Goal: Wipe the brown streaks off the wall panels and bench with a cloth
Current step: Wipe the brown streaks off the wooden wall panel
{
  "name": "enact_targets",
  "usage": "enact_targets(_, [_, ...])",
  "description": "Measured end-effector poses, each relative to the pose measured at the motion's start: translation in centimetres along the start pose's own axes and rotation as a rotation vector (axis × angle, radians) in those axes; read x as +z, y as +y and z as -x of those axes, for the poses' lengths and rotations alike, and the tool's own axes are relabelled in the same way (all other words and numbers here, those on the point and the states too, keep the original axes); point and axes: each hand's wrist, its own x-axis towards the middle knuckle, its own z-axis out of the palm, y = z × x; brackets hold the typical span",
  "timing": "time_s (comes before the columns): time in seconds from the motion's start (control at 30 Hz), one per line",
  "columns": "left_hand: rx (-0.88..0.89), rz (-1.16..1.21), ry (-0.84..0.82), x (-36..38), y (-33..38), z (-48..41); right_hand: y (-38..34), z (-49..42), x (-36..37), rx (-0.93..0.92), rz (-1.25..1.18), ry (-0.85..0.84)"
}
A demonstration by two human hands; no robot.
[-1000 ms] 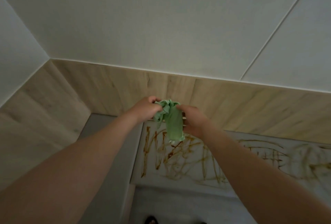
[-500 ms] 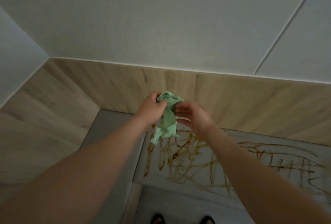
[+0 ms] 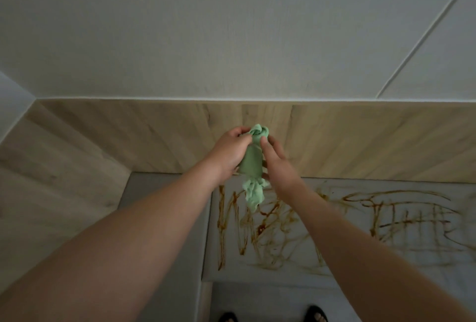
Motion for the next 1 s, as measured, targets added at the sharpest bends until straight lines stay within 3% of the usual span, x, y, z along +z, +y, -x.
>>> enact_targets(0.13, [-0.113,0.249,-0.141,-1.5,0.0,-1.6,0.1,-1.3,2.0,-0.074,0.062,0.122])
enact_targets(0.23, [-0.111,0.205,-0.221,-1.9,-0.9,-2.5,1.0,-2.5,2.3,-0.007,-0.045,0.201])
enact_targets(0.37, [0.000,-0.148,-0.104,-1.9,-1.7,-4.0,2.4,-3.6,2.4,0.101,-0.305,0.239])
enact_targets(0.5, [0.083,-0.234,0.082,-2.1,-3.8,-6.2,2.8,-4.2,1.2,0.042,-0.322,0.297])
enact_targets(0.63, [0.067,-0.227,0.221,-2.6,-5.2,-7.0,2.5,-4.2,-0.7,-0.122,-0.008,0.342])
enact_targets(0.77, [0.145,-0.270,0.381,-3.2,-5.9,-7.5,2.5,-5.5,-1.8,-0.483,0.265,0.321])
enact_targets(0.87, [0.233,-0.287,0.425,-2.9,-6.6,-8.4,3.5,-9.0,-2.7,-0.795,0.679,0.332])
enact_targets(1.0, [0.426,-0.494,0.494,-2.2,-8.4,-11.4,5.3,-14.7,-3.6,-1.167,1.244,0.355])
